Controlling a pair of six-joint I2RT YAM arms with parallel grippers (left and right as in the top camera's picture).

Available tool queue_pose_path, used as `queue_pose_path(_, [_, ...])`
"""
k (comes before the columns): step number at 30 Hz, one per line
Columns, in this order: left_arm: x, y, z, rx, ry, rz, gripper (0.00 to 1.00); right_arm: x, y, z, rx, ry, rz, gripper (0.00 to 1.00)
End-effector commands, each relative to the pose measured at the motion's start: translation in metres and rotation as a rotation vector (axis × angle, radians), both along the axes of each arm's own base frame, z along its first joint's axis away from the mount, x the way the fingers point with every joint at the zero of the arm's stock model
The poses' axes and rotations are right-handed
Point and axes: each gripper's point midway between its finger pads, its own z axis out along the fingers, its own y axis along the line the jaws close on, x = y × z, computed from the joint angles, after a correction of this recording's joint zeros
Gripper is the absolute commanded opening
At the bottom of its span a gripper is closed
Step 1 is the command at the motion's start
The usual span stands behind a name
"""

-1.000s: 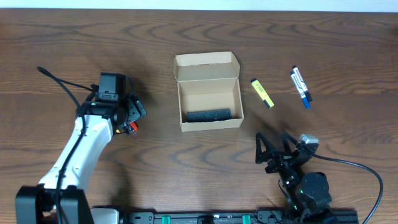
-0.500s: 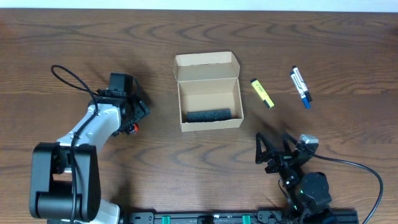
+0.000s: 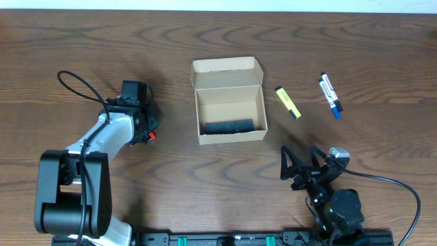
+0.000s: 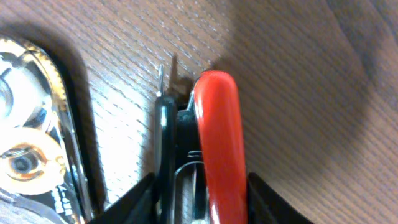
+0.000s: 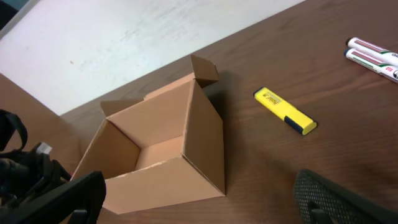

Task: Pack container
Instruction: 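Grasp the red stapler with the left gripper and lower it into the box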

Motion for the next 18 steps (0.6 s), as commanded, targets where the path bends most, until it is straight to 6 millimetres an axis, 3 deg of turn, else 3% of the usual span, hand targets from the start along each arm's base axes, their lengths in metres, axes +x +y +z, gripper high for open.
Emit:
queue_pose_path(1, [-0.004, 0.001, -0.008, 0.003, 0.025, 0.007, 0.37, 0.001, -0.004, -0.002, 0.005, 0.007, -0.020, 0.99])
queue_pose_path(6, [0.003, 0.000, -0.001, 0.005, 0.010, -0.008, 0.27, 0.001, -0.004, -0.002, 0.005, 0.007, -0.020, 0.99])
queue_pose_path(10, [0.017, -0.001, 0.016, 0.012, -0.013, -0.038, 0.22, 0.001, -0.004, -0.002, 0.005, 0.007, -0.020, 0.99])
queue_pose_path(15, [0.044, -0.010, 0.060, 0.042, -0.075, -0.139, 0.13, 0.001, -0.004, -0.002, 0.005, 0.007, -0.020, 0.99])
queue_pose_path(18, [0.061, -0.026, 0.092, 0.065, -0.139, -0.249, 0.08, 0.001, -0.004, -0.002, 0.005, 0.007, -0.020, 0.99])
